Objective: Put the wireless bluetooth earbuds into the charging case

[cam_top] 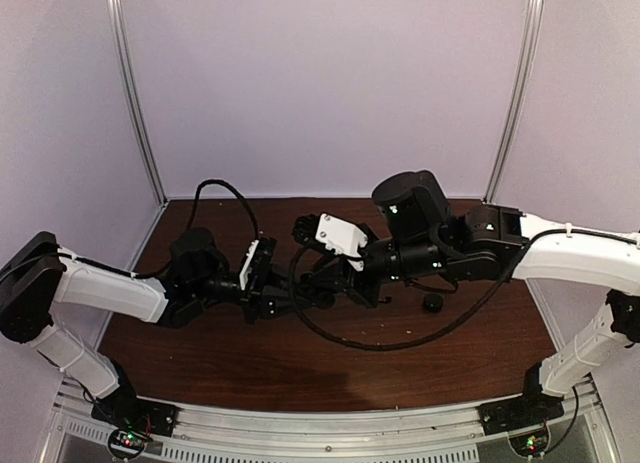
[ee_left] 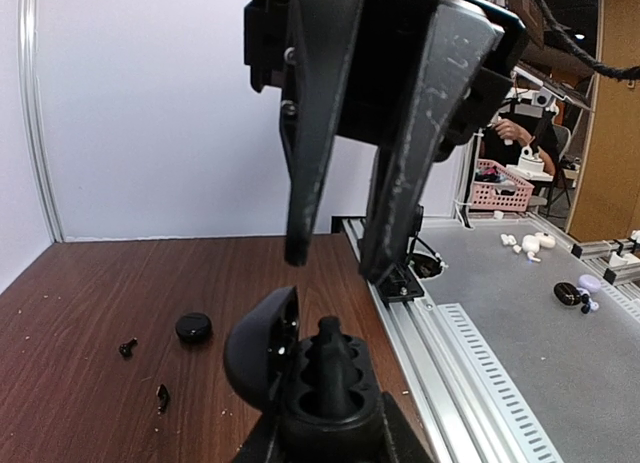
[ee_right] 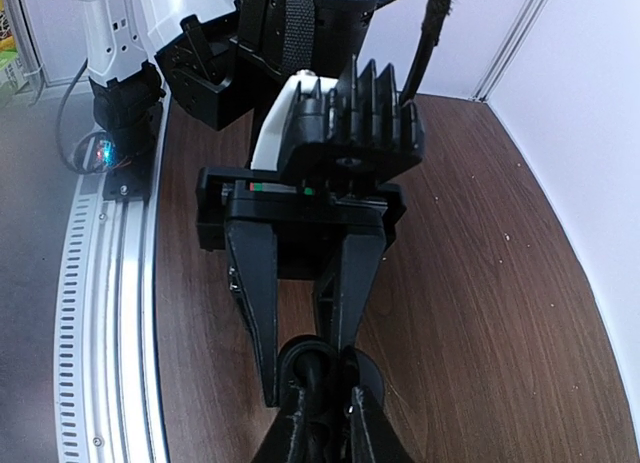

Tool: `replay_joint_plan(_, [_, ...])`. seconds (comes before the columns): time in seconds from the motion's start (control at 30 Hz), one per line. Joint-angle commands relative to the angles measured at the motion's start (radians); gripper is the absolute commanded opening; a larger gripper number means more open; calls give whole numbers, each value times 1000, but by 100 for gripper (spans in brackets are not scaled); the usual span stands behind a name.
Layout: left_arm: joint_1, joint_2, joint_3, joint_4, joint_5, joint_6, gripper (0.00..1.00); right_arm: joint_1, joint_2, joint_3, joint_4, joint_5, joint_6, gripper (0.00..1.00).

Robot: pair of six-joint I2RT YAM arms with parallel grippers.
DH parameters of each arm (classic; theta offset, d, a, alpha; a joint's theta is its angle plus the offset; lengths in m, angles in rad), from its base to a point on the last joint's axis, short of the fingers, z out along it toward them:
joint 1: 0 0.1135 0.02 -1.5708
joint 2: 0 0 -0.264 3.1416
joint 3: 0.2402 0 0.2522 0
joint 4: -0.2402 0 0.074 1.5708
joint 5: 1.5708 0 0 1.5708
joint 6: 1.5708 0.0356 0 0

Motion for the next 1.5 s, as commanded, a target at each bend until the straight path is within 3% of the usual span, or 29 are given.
replay_joint_plan(0.0, [-5, -18, 35, 23, -14, 21, 0, 1, 5, 38, -50, 1, -10, 16])
replay_joint_plan(0.4, [-5, -12, 43, 3, -19, 34, 0, 1, 50, 44, -61, 6, -11, 15])
replay_joint_plan(0.73, [-5, -18, 32, 21, -19, 28, 0, 1, 78, 37, -69, 10, -1, 6])
replay_joint_plan(1.0, [-1, -18, 14, 64, -28, 2, 0, -4, 2, 7, 1, -28, 13, 22])
replay_joint_plan(1.27, [8, -30, 1, 110, -16, -25, 0, -62, -108, -76, 103, -116, 59, 24])
replay_joint_plan(1.47, [8, -30, 1, 121, -13, -31, 0, -74, -122, -111, 84, -128, 75, 21])
